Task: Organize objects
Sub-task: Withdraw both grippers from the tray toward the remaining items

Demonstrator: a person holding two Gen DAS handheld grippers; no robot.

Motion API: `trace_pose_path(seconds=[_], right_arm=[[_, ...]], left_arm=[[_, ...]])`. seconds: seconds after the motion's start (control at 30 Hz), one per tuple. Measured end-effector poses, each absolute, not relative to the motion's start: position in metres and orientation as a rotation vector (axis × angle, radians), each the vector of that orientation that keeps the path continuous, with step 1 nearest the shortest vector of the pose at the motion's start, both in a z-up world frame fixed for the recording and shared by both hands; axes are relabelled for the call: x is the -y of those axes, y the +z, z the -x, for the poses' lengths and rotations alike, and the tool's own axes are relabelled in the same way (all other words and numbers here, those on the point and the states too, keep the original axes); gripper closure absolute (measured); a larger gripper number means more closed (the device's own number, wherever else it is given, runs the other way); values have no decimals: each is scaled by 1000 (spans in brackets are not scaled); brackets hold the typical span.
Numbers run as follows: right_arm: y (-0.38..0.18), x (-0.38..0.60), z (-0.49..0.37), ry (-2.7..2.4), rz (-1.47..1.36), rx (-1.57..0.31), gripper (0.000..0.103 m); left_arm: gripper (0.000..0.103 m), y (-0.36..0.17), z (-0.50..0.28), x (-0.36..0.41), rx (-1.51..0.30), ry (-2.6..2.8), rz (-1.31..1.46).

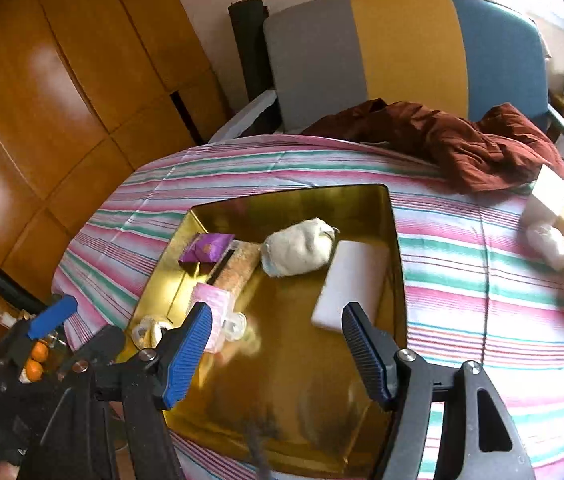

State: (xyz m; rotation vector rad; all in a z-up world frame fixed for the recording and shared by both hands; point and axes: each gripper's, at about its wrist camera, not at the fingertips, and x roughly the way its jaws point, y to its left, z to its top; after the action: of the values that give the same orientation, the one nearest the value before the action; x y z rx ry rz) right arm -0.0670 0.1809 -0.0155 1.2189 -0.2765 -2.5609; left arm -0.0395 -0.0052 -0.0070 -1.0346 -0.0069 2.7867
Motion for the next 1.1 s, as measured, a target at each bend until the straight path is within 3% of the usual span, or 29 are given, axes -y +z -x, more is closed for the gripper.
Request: trace_pose_path(seconds=[0.57, 1.1], right_arm=[[-14, -185, 31, -2707, -1180, 135, 34], [-16, -216, 21, -2768, -1193, 175, 34]], left_arm=[[9, -4, 21, -3, -28, 2792, 1033], [8, -1, 13, -19, -107, 2777, 1004]])
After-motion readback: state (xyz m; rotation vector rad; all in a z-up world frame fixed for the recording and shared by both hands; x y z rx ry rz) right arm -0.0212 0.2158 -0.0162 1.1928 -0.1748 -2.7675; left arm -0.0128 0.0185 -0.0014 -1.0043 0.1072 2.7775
